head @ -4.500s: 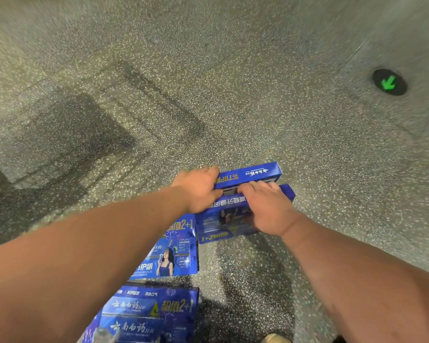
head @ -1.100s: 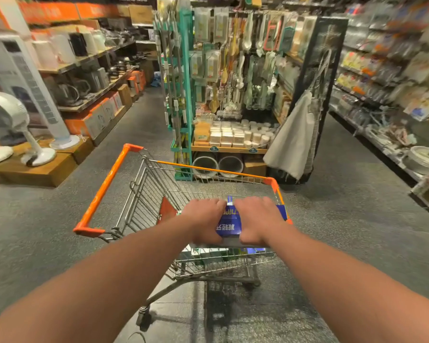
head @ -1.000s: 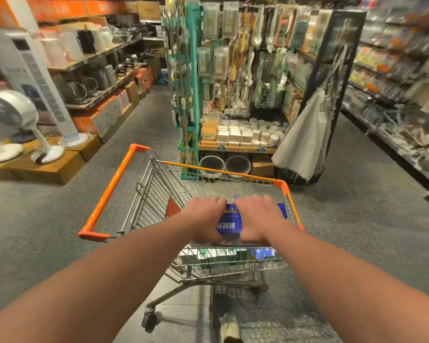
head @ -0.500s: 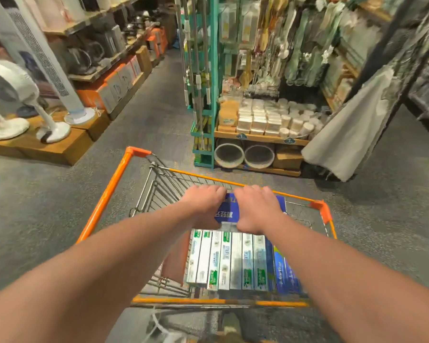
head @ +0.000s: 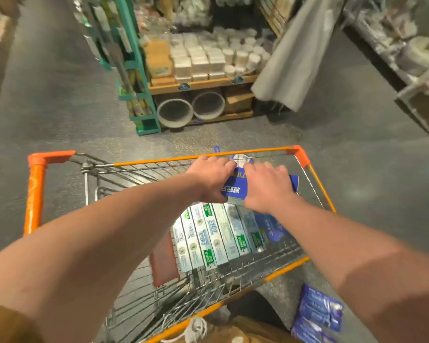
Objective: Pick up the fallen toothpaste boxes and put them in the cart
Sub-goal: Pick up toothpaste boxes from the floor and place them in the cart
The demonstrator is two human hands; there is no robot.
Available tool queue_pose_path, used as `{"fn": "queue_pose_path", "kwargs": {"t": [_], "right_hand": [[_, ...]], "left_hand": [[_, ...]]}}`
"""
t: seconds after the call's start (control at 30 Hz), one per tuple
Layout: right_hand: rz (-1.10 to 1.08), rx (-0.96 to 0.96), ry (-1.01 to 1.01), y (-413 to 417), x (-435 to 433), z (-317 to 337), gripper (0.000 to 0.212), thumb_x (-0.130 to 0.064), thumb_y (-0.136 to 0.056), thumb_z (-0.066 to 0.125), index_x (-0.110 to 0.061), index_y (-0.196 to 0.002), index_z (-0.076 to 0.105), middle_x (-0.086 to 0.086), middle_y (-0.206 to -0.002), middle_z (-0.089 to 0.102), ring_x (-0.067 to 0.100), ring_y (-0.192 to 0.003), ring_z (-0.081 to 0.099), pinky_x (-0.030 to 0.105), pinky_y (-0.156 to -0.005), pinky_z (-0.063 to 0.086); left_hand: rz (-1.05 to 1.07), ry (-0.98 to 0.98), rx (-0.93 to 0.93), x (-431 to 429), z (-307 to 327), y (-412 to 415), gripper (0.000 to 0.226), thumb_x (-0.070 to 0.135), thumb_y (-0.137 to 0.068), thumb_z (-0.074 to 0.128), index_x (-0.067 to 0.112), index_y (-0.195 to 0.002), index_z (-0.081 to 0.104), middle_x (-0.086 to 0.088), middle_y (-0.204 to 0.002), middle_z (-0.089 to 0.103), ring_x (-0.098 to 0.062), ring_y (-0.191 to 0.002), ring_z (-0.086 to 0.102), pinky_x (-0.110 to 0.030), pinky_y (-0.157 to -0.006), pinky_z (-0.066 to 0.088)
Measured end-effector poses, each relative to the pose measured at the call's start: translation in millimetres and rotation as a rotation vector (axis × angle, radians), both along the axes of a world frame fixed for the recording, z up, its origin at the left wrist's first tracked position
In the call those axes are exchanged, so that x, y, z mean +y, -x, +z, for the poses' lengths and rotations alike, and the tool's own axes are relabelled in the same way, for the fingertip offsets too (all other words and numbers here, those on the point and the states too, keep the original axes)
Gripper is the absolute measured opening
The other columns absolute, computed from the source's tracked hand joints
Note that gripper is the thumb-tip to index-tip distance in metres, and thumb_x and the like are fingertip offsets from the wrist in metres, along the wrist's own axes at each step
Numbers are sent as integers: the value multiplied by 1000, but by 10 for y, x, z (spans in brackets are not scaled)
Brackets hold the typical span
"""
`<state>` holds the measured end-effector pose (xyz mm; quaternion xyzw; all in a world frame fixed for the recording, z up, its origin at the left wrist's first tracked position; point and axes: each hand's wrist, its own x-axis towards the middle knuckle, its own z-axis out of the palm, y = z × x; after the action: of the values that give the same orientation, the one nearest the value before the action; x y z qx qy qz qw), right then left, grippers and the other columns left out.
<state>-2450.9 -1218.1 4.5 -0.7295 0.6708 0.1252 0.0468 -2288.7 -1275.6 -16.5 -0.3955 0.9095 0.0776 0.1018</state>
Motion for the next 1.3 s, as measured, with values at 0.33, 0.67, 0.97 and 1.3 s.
{"fn": "queue_pose_path", "kwargs": {"t": [0.33, 0.67, 0.97, 1.3], "right_hand": [[-445, 12, 22, 971, 141, -524, 65, -45, -69, 75, -21, -121, 45, 0, -124, 57, 24, -122, 50, 48, -93, 43], [-742, -109, 166, 1282, 8, -1834, 14, -14, -90, 48, -13, -98, 60, 9, -93, 67, 31, -92, 65, 50, -69, 51], [-813, -198, -46, 1091, 77, -2622, 77, -76, -70, 65, -20, -117, 43, -2, -117, 57, 20, -115, 51, 44, -78, 45], [-814, -194, -29, 844, 124, -2824, 97, -93, -64, 52, -10, -114, 44, 7, -109, 55, 26, -105, 51, 46, -78, 51]], "left_hand": [[-365, 25, 8, -428, -448, 1365, 74, 63, -77, 68, 23, -134, 44, -1, -128, 55, -27, -119, 53, -41, -98, 38], [-534, 2, -196, -730, -1462, 2065, 84, 50, -80, 75, 30, -150, 33, 5, -144, 47, -24, -137, 42, -49, -123, 13], [-547, -127, -273, -704, -2339, 1949, 83, 41, -82, 76, 32, -151, 29, 5, -143, 40, -24, -142, 31, -62, -123, 7], [-616, -139, -314, -769, -2412, 1912, 89, 39, -84, 77, 36, -154, 23, 6, -155, 32, -25, -147, 24, -59, -122, 4]]}}
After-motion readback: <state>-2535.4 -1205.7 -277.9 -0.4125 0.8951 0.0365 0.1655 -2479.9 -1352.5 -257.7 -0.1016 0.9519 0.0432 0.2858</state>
